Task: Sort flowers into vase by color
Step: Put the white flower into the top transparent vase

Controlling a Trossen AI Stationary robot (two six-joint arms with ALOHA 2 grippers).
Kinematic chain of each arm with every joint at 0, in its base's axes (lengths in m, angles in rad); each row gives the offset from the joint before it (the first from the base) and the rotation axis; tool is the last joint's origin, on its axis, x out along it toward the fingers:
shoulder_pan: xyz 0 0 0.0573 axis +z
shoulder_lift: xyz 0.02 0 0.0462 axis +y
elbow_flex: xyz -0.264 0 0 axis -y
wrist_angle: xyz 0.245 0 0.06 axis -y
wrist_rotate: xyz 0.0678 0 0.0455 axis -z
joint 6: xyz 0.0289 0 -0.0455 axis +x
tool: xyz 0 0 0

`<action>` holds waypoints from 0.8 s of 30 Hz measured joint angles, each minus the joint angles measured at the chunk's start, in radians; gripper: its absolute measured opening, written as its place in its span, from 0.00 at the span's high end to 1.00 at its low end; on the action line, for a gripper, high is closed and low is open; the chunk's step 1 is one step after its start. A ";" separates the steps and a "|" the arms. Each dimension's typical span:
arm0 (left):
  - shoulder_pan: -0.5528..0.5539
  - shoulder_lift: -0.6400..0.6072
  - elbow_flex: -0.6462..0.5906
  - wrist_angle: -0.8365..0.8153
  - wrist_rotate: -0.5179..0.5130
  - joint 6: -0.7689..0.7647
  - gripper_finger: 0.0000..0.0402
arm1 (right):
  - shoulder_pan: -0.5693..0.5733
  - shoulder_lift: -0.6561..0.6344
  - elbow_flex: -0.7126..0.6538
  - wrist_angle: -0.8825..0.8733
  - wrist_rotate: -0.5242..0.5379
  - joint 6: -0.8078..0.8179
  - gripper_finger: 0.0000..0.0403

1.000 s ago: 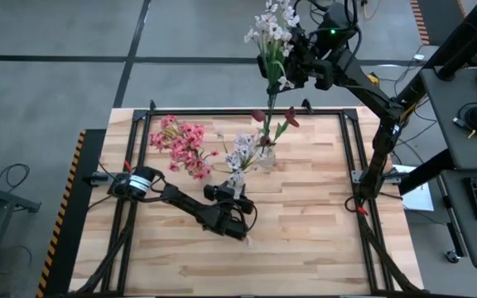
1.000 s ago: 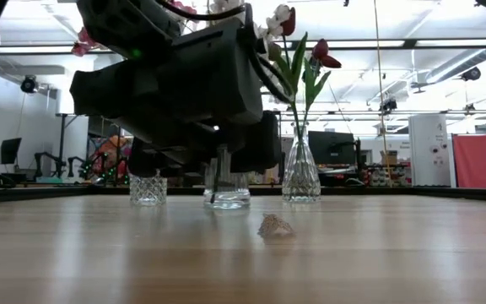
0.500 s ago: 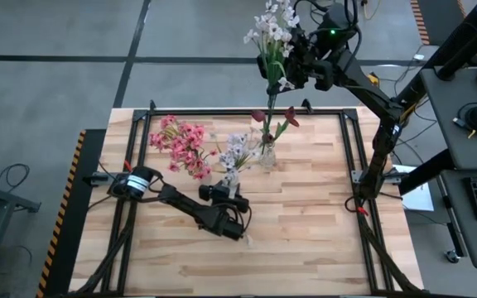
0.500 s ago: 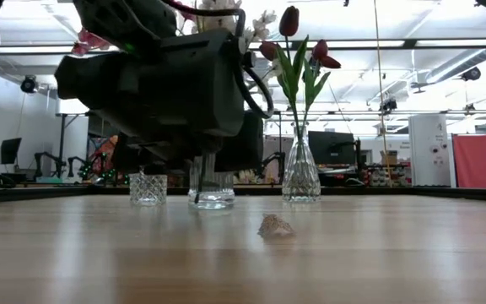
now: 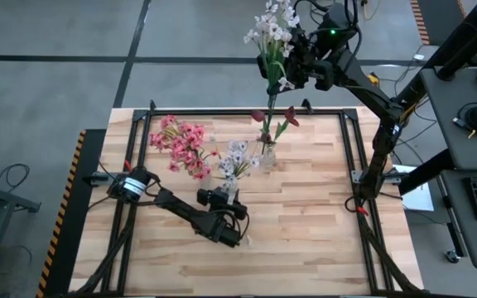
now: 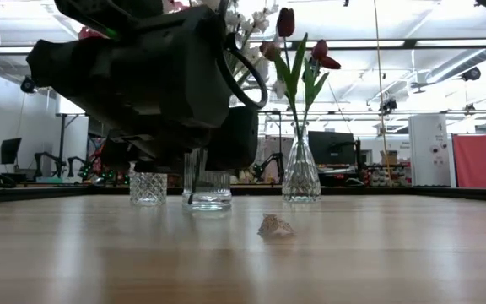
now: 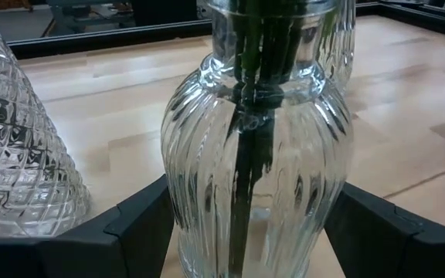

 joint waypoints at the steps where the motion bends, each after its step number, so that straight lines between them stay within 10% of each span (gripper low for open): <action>1: -0.001 -0.001 0.000 0.000 0.003 0.000 0.32 | 0.000 0.000 0.000 0.000 0.000 0.000 0.96; 24: -0.139 -0.001 -0.001 0.082 -0.012 0.139 0.32 | 0.055 -0.057 0.000 -0.173 0.001 -0.070 0.96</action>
